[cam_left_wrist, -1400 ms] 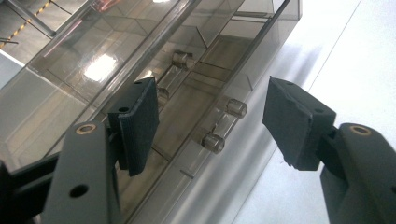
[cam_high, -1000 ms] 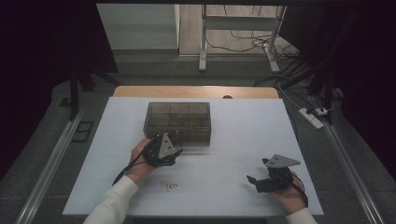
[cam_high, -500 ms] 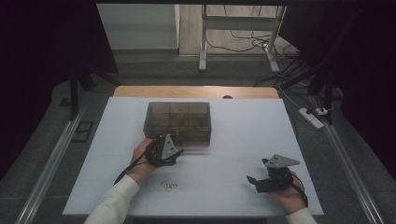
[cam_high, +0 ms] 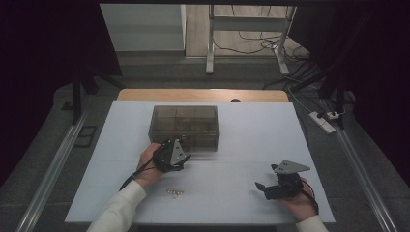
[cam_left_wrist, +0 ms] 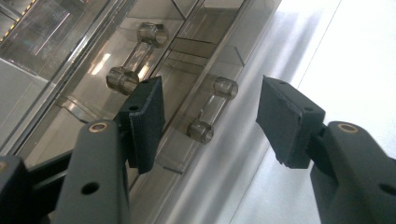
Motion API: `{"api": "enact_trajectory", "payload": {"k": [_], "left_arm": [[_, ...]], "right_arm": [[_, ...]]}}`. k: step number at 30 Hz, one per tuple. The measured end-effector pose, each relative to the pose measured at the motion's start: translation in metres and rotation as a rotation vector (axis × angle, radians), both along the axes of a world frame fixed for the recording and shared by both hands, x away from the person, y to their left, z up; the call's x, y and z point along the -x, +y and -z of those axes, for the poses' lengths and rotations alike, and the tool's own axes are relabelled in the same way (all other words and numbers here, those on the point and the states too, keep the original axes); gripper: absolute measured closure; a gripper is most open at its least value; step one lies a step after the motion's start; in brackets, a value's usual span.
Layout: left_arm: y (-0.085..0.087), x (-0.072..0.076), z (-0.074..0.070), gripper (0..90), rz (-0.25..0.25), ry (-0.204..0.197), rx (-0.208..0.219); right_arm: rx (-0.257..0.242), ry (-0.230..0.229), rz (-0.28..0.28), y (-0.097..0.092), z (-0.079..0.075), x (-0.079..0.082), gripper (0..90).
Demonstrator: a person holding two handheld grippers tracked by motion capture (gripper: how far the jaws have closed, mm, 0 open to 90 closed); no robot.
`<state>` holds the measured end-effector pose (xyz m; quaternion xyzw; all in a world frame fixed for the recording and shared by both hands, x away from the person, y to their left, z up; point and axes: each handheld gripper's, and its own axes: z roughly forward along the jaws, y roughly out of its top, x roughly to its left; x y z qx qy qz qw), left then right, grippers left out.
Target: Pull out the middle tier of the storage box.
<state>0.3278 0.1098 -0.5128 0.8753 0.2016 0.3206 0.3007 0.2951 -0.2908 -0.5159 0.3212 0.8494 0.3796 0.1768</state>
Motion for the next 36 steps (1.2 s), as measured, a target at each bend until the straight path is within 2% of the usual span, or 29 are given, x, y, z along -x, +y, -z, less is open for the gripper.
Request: {"api": "enact_trajectory", "payload": {"k": [10, 17, 36], "left_arm": [[-0.0033, -0.0024, 0.003, 43.7, -0.013, -0.017, -0.025], [-0.0038, -0.002, 0.0034, 50.3, -0.033, -0.045, -0.046], [-0.0061, 0.0026, 0.0027, 53.5, -0.017, -0.057, -0.061]], "right_arm": [[0.007, 0.0, 0.0, 0.0005, 0.0002, -0.0002, 7.6], [0.007, -0.001, -0.001, 0.0006, 0.0, -0.0003, 7.5], [0.001, -0.001, -0.004, 0.0003, 0.0, -0.0001, 7.5]]}}
